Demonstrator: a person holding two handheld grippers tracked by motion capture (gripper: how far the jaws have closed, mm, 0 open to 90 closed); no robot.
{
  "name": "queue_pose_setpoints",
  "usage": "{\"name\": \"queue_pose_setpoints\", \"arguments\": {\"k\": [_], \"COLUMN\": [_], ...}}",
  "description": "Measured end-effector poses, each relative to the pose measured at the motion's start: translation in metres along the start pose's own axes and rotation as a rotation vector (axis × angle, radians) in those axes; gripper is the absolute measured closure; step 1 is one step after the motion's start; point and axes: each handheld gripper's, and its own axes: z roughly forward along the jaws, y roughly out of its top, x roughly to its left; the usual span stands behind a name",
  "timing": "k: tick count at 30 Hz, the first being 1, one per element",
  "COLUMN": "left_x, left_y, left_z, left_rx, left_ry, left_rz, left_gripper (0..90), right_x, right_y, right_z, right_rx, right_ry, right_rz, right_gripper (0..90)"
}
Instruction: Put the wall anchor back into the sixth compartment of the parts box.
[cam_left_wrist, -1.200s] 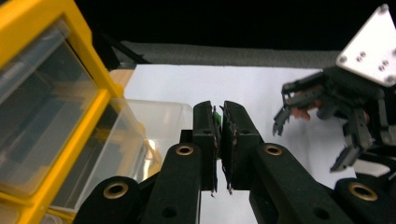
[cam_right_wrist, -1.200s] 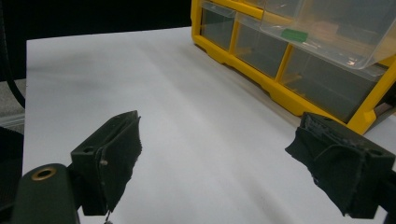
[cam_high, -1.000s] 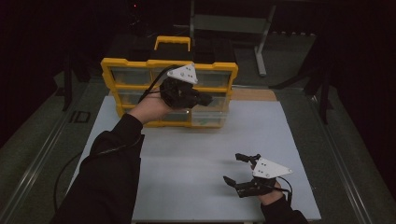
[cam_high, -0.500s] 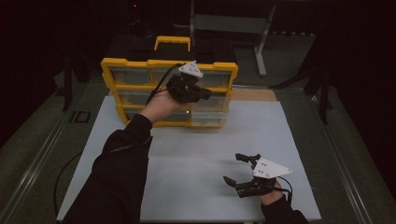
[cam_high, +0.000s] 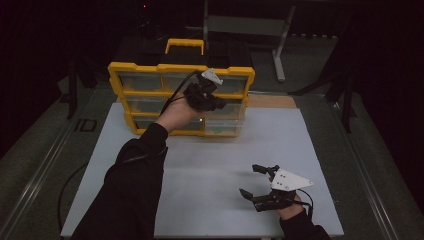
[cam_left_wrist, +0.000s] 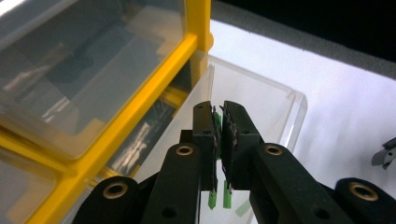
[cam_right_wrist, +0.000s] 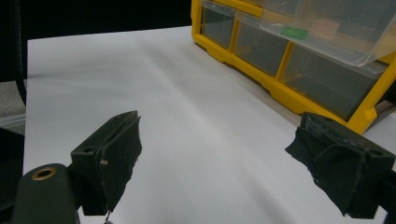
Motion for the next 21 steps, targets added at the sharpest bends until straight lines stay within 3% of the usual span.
{"name": "queue_pose_setpoints", "arguments": {"k": [3,10,16,18,19,20,21], "left_x": [0.001,0.001,-0.004,-0.005,-0.008,-0.009,-0.01], "left_y": [0.0,-0.002,-0.005,-0.005,-0.004,-0.004,-0.003], "left_z": [0.005,0.015,0.022,0.022,0.022,0.02,0.018], "left_rx": [0.034,0.099,0.136,0.137,0.136,0.128,0.123], "left_ry": [0.024,0.037,0.047,0.045,0.057,0.052,0.056], "left_rz": [-0.024,-0.028,0.003,0.009,0.009,0.011,0.011], "left_gripper": [82.7,82.6,81.7,68.6,68.6,55.9,52.1], "right_x": [0.0,0.0,0.001,0.0,0.0,0.001,0.001], "right_y": [0.0,0.0,0.001,0.001,0.001,0.001,0.001], "right_z": [0.0,0.001,0.0,0.0,0.0,0.0,0.0], "right_rx": [0.001,0.002,0.002,0.002,0.003,0.003,0.003], "right_ry": [0.001,0.002,0.002,0.001,0.001,0.0,0.0], "right_rz": [-0.001,-0.003,-0.004,-0.002,-0.002,-0.005,-0.004], "right_gripper": [13.9,13.8,13.9,13.9,13.9,13.9,13.9]}}
